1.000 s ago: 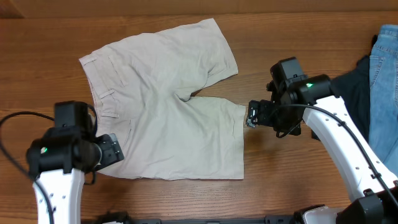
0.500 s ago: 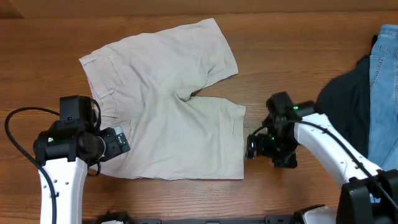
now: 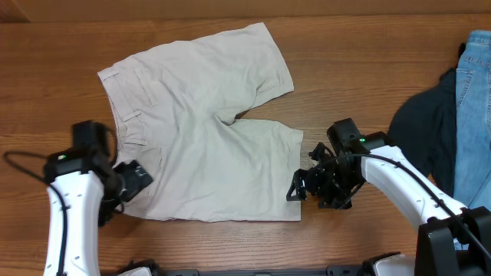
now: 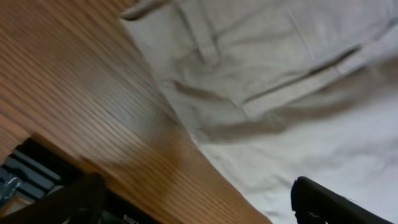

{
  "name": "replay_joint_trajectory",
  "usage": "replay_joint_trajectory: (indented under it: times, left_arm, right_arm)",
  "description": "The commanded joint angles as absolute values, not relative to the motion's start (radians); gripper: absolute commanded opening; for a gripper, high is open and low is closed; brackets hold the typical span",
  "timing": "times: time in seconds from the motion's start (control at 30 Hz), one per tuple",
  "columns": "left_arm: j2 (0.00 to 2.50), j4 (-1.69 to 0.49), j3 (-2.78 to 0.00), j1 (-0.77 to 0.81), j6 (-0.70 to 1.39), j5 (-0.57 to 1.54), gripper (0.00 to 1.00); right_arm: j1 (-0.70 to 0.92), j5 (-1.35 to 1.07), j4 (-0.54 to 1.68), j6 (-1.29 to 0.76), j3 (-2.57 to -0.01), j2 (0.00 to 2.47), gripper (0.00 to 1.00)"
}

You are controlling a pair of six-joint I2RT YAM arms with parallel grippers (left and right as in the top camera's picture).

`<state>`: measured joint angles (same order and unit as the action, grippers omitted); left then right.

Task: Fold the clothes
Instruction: 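Grasp the shorts' bottom-left corner with the left gripper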

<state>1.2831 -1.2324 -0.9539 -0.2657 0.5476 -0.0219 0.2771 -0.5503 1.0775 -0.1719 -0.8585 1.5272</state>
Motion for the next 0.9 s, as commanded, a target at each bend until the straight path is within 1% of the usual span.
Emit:
replay_joint_trajectory:
  times: [0.0,0.07,0.23,0.43,0.5,0.6,0.67,0.77,0.8,0.83,0.87]
  left_arm:
    - [1.272,-1.192,-0.901,-0.398,0.501,0.072,1.00]
    - [1.272,-1.122,-0.828,-0.461,0.501,0.134,1.00]
    - [1.283,-0.988,-0.738,-0.578,0.500,0.094,0.97]
    - [1.371,-0.834,-0.736,-0.610,0.426,0.059,0.96]
    - [1.441,-0.792,-0.736,-0.610,0.425,0.057,0.93]
    - [1.525,-0.779,-0.736,-0.610,0.408,0.056,0.85]
    - [1.559,-0.776,-0.736,-0.610,0.399,0.056,0.75]
    - [1.560,-0.773,-0.737,-0.611,0.392,0.054,0.47]
    - [1.557,-0.773,-0.738,-0.610,0.391,0.055,0.40]
    - [1.555,-0.774,-0.741,-0.610,0.388,0.055,0.27]
    - [1.555,-0.774,-0.746,-0.610,0.388,0.056,0.23]
  right_arm:
    - [0.287,-0.573,1.070,-0.157,-0.854,1.516,1.00]
    - [0.287,-0.570,1.069,-0.157,-0.854,1.516,1.00]
    - [0.287,-0.570,1.108,-0.155,-0.854,1.516,1.00]
    - [0.287,-0.570,1.105,-0.155,-0.854,1.516,1.00]
    - [0.287,-0.570,1.109,-0.155,-0.854,1.516,1.00]
    - [0.287,-0.570,1.124,-0.155,-0.854,1.516,1.00]
    - [0.287,-0.570,1.134,-0.155,-0.854,1.516,1.00]
    - [0.287,-0.571,1.134,-0.157,-0.854,1.516,1.00]
    - [0.287,-0.571,1.135,-0.157,-0.854,1.516,1.00]
    - [0.287,-0.571,1.137,-0.157,-0.854,1.516,1.00]
    - [0.288,-0.570,1.139,-0.157,-0.854,1.516,0.99]
